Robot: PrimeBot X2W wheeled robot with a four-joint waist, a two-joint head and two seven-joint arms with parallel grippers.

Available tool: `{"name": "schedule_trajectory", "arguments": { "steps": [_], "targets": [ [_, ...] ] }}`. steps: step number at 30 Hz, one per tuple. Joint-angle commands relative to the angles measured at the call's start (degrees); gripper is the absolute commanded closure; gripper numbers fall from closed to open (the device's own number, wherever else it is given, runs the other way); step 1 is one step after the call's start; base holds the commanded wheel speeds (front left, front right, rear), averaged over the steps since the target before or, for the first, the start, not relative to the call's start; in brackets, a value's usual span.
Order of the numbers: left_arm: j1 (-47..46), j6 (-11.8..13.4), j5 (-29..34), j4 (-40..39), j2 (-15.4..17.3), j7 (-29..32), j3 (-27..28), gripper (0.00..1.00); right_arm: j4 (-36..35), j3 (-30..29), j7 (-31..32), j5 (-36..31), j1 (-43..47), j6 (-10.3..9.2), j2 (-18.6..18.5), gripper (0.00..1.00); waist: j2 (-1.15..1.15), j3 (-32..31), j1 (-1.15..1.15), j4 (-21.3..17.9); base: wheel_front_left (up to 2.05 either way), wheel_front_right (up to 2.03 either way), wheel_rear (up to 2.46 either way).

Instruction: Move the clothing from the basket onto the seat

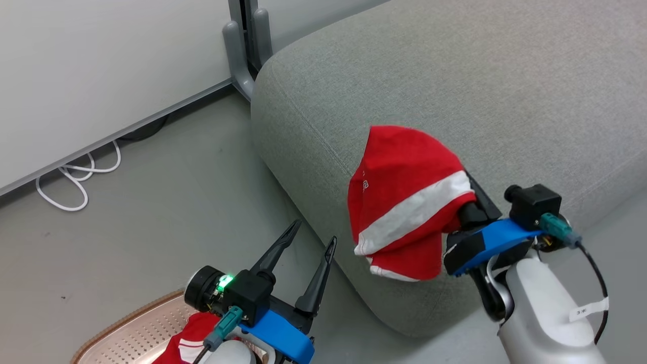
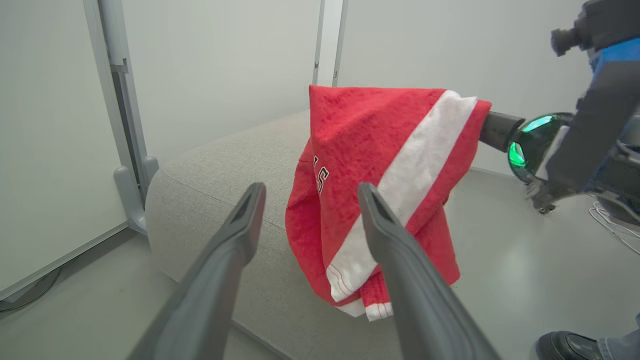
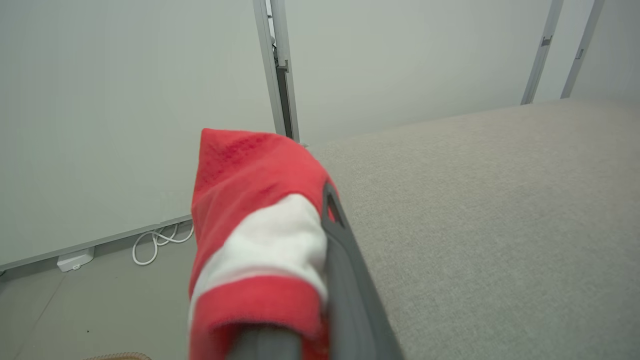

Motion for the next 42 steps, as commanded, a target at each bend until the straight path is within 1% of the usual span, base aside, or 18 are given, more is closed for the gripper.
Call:
{"name": "schedule_trajectory", "arguments": {
  "steps": [1,3,6,11,18,22,25,30,33,37,42],
  "targets": [
    [-0.78,-0.37,0.44,-0.33,0.42,-0.27,-0.13,0.00,0.06,-0.62,-0.24,-0.05,-1.39,0.03,-0.05,1.00,0.00,0.77,0.00,0.51,0.00,0.00,0.00],
    [-1.36,-0.37,0.63,-1.02,0.83,-0.27,-0.67,0.00,0.05,-2.37,-0.24,1.90,-3.57,0.03,-0.07,1.00,0.00,2.18,0.00,1.16,0.00,0.00,0.00],
    [-2.59,-0.37,0.86,-2.45,2.36,-0.27,-1.58,0.00,0.02,-4.78,-0.24,2.81,-7.30,0.03,-0.01,1.00,0.00,5.36,0.00,2.03,0.00,0.00,0.00],
    [-5.31,-0.37,1.61,-5.41,5.44,-0.27,-3.18,0.00,0.07,-10.07,0.17,0.21,-14.56,0.03,-0.53,1.00,0.00,11.65,0.00,3.33,0.00,0.00,0.00],
    [-8.31,-0.37,2.66,-9.91,9.75,0.26,-4.17,0.00,0.07,-17.84,2.06,-0.08,-23.32,0.03,-3.68,1.00,0.00,19.96,0.00,4.24,0.00,0.00,0.00],
    [-9.63,-0.37,3.11,-12.75,11.64,1.29,-4.23,0.00,0.47,-21.98,2.64,0.42,-26.50,0.03,-5.57,1.00,0.00,23.33,0.00,5.09,0.00,0.00,0.00],
    [-10.47,-0.09,3.66,-14.95,12.64,1.87,-4.10,0.00,1.71,-24.81,2.75,1.03,-27.99,0.03,-6.93,1.00,0.00,25.38,0.00,5.75,0.00,0.00,0.00],
    [-11.37,0.42,4.49,-18.40,13.60,3.31,-4.37,0.00,5.27,-28.97,2.01,1.88,-29.17,0.03,-8.09,1.00,0.00,28.09,0.00,6.75,0.00,0.00,0.00],
    [-11.66,0.48,4.96,-19.78,14.01,4.13,-4.74,0.00,8.09,-30.77,1.20,1.22,-28.59,0.03,-8.56,1.00,0.00,29.07,0.00,7.57,0.00,0.00,0.00],
    [-10.80,0.88,4.96,-21.10,14.72,4.60,-4.66,0.00,12.37,-32.53,0.28,-0.21,-26.47,0.02,-8.47,1.00,0.00,29.93,0.00,7.97,0.00,0.00,0.00],
    [-10.26,1.53,4.49,-22.04,15.54,5.04,-4.19,0.00,16.77,-34.36,-0.13,-2.51,-26.77,0.03,-7.46,1.00,0.00,30.50,0.00,7.75,0.00,0.00,0.00]
  ]
}}
